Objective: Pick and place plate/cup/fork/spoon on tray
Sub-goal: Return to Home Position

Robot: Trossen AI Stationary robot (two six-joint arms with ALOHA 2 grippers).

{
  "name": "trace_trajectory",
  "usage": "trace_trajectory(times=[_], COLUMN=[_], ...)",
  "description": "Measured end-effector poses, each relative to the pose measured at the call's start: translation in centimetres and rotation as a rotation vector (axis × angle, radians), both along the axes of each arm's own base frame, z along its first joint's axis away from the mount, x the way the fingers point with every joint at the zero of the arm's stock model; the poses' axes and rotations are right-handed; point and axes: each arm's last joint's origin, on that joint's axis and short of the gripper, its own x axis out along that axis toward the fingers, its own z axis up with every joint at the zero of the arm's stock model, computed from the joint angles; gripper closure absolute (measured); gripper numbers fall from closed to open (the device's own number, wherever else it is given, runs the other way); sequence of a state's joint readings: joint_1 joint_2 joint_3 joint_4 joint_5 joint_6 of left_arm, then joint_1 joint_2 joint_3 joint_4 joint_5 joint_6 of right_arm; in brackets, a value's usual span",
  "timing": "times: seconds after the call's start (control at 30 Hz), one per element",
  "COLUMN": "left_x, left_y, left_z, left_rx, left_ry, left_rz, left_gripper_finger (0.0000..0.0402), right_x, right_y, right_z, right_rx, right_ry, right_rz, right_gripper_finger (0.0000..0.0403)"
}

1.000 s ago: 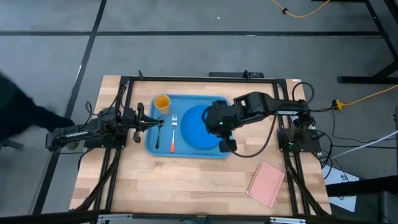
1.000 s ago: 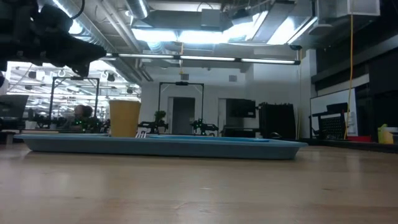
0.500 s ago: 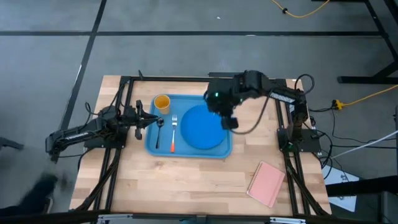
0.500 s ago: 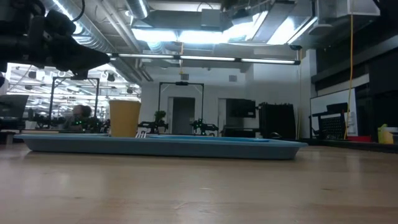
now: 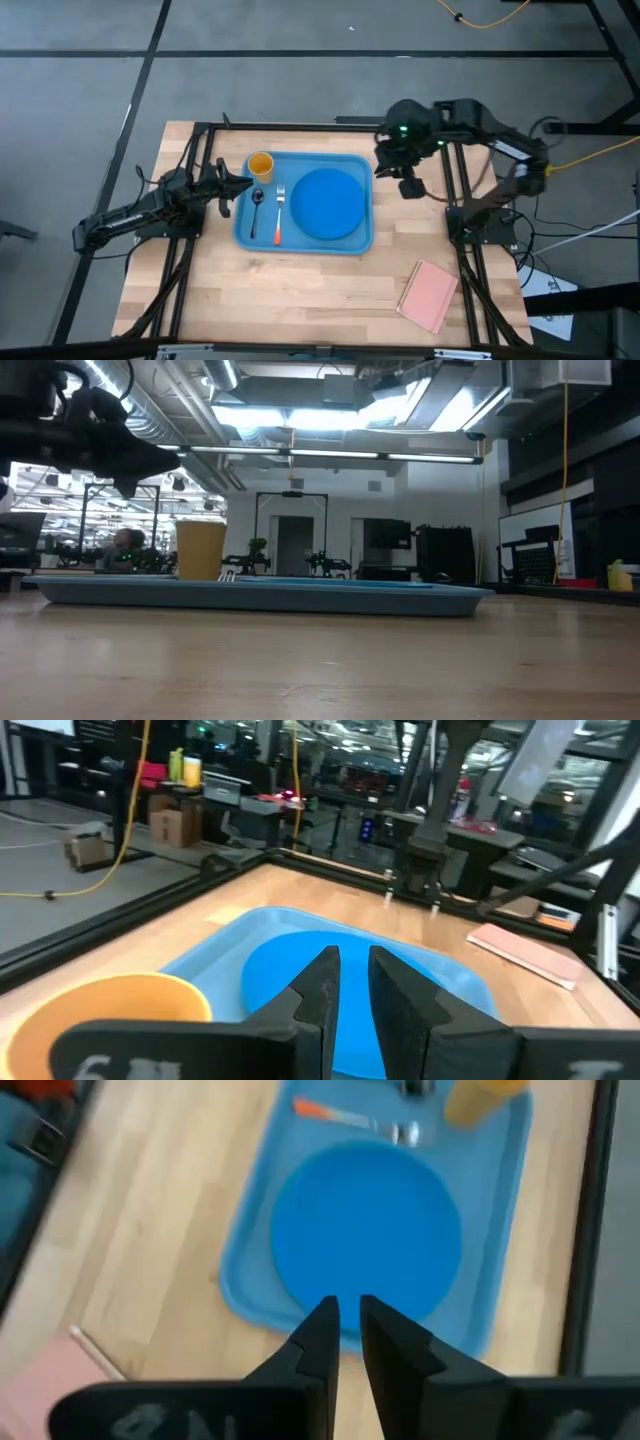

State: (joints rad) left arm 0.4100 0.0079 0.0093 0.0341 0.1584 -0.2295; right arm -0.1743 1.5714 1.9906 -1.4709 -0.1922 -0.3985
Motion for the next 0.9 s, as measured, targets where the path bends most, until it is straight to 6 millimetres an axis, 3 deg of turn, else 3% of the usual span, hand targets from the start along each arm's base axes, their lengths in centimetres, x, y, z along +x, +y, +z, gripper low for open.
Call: trace_trajectory(times=[0.3, 0.9], left_x=[-0.1, -0.1], left_y=[0.2, 0.2], left_z=[0.0, 0.0], left_rx=[0.003, 0.003], left_ry=[0.001, 0.0], left_rz=[0.026, 0.019], left_gripper_finger=[0.035, 0.035], right_x=[-3.2, -3.5], right_y=[0.7, 0.1], right_z=[-1.8, -7.2], right_rx=[0.0, 0.024], right_ry=[-0.185, -0.054], right_rz=[0.025, -0.008], right_gripper_finger=[0.0352, 0.0352])
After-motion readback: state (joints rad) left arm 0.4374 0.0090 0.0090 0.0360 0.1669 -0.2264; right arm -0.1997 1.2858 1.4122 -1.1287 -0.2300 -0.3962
